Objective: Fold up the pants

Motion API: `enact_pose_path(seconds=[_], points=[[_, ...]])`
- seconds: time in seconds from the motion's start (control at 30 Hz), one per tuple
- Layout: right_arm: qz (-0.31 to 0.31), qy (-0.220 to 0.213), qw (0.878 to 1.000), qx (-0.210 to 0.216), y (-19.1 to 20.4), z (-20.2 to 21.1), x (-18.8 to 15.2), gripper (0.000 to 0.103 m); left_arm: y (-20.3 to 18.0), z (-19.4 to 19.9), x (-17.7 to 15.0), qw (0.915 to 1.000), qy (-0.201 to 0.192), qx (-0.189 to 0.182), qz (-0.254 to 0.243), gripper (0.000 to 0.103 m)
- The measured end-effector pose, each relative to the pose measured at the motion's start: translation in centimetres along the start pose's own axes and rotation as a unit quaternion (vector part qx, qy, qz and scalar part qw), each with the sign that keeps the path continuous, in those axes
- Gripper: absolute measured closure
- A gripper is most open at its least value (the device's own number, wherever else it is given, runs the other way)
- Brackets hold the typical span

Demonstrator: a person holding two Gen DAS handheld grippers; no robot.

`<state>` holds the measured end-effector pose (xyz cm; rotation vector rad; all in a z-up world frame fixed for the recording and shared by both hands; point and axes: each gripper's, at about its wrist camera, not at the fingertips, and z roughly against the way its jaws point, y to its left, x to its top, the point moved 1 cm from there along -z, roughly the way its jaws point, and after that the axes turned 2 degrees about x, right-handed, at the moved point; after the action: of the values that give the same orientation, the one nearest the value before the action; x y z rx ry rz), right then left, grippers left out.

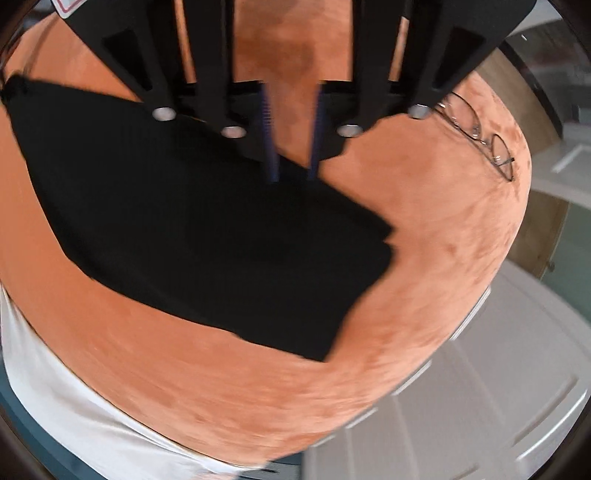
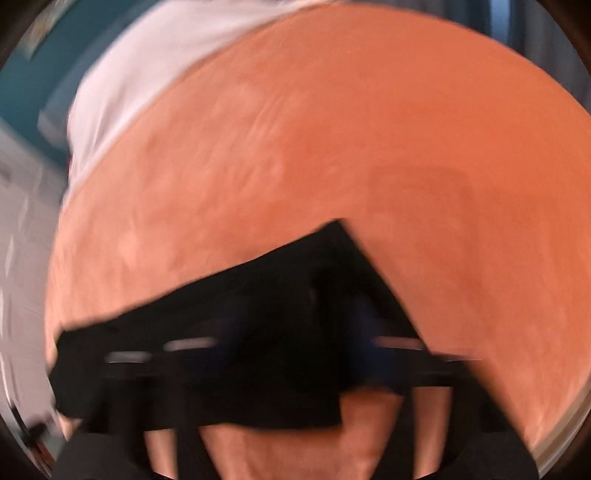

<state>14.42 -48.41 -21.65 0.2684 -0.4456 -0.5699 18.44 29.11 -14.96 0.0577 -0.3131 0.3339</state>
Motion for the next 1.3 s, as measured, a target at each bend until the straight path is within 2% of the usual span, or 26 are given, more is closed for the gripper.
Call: enact_pose_path(seconds=[0.07,0.1,0.13,0.17,0.23,0.27,0.33,0.37,0.43,0.53,0.57,0.7,0.73,0.77,0.8,0.83,0.87,0.9,0.93,1.03,1.07,1.1,1.13,1.2,1.23,1.3], points=[[0.049,-0.064,0.995,0.064,2.9,3.4,1.3,0.097,-1.8,1.0,-0.6,0.9996,-0.008,0.006,-0.026,0.075],[0.102,-0.129,0.98,0.109,4.9,7.3,1.3,0.098,-2.3,1.2,-0.8,0.9994,-0.01,0.007,-0.034,0.074],[0.138,-0.161,0.97,0.116,5.8,9.2,1.0,0.098,-2.8,1.2,-1.1,0.999,-0.011,0.009,-0.042,0.071],[0.208,-0.199,0.953,0.099,7.0,12.1,-0.2,0.097,-3.2,1.1,-1.3,0.9987,-0.01,0.012,-0.048,0.068],[0.271,-0.204,0.939,0.063,6.4,13.1,-2.0,0.095,-3.5,0.5,-1.9,0.9984,-0.004,0.015,-0.054,0.068],[0.297,-0.172,0.939,0.012,4.7,11.4,-3.2,0.094,-3.8,0.0,-2.3,0.9984,0.003,0.014,-0.055,0.068],[0.292,-0.089,0.95,-0.064,0.5,6.9,-4.9,0.08,-4.5,-0.8,-3.0,0.9986,0.022,0.006,-0.047,0.068],[0.262,-0.018,0.96,-0.101,-3.1,3.9,-6.3,0.075,-4.6,-1.3,-3.2,0.9986,0.03,0.001,-0.044,0.068],[0.206,0.01,0.968,-0.144,-6.2,2.7,-7.6,0.074,-5.0,-1.4,-3.8,0.9983,0.042,-0.015,-0.039,0.068],[0.117,-0.059,0.99,-0.06,-6.9,5.8,-7.5,0.072,-6.1,-1.2,-4.5,0.9976,0.041,-0.009,-0.055,0.068],[0.099,-0.071,0.992,-0.038,-6.7,6.4,-7.1,0.07,-6.6,-1.0,-4.6,0.9974,0.038,-0.007,-0.061,0.068],[0.057,-0.084,0.995,0.021,-4.8,6.6,-4.1,0.035,-8.0,-0.5,-5.1,0.997,0.036,-0.023,-0.065,0.068],[0.055,-0.075,0.995,0.024,-4.3,5.8,-3.4,0.033,-8.3,-0.3,-5.1,0.997,0.035,-0.026,-0.064,0.067],[0.059,-0.059,0.996,0.02,-3.7,4.5,-3.0,0.033,-8.6,-0.1,-5.2,0.9969,0.035,-0.03,-0.064,0.063],[0.074,-0.041,0.996,0.009,-2.7,2.8,-2.1,0.042,-8.9,0.0,-5.3,0.9968,0.035,-0.031,-0.065,0.06],[0.098,-0.016,0.995,-0.006,-1.5,0.9,-1.5,0.071,-9.1,0.2,-5.5,0.997,0.033,-0.031,-0.064,0.059],[0.117,0.009,0.993,-0.023,-0.8,-0.6,-1.3,0.087,-9.2,0.3,-5.6,0.9969,0.033,-0.031,-0.065,0.059],[0.13,0.016,0.991,-0.032,-0.5,-0.9,-1.3,0.094,-9.2,0.3,-5.5,0.9969,0.033,-0.031,-0.065,0.059],[0.156,-0.002,0.987,-0.038,0.8,-0.3,-0.9,0.095,-9.1,0.5,-5.5,0.997,0.032,-0.029,-0.065,0.059],[0.173,-0.145,0.974,0.008,3.8,7.0,0.5,0.095,-8.2,1.4,-5.6,0.9975,0.02,-0.02,-0.065,0.059],[0.183,-0.182,0.966,0.0,3.8,8.2,1.0,0.094,-8.0,1.4,-5.5,0.9976,0.018,-0.021,-0.063,0.059],[0.199,-0.186,0.961,-0.043,3.5,7.3,1.4,0.088,-7.9,1.1,-5.3,0.9976,0.02,-0.024,-0.061,0.059],[0.201,-0.158,0.963,-0.082,2.5,5.4,1.8,0.087,-7.9,0.7,-5.3,0.9977,0.025,-0.024,-0.058,0.059],[0.155,-0.03,0.976,-0.147,-1.3,-0.5,1.9,0.087,-7.8,0.3,-5.2,0.9978,0.032,-0.025,-0.051,0.059],[0.138,-0.014,0.977,-0.162,-2.3,-1.3,1.3,0.086,-7.8,0.3,-5.3,0.9979,0.033,-0.028,-0.049,0.059],[0.108,-0.073,0.983,-0.128,-2.5,0.8,-0.4,0.084,-7.8,0.3,-5.4,0.998,0.029,-0.03,-0.048,0.059]])
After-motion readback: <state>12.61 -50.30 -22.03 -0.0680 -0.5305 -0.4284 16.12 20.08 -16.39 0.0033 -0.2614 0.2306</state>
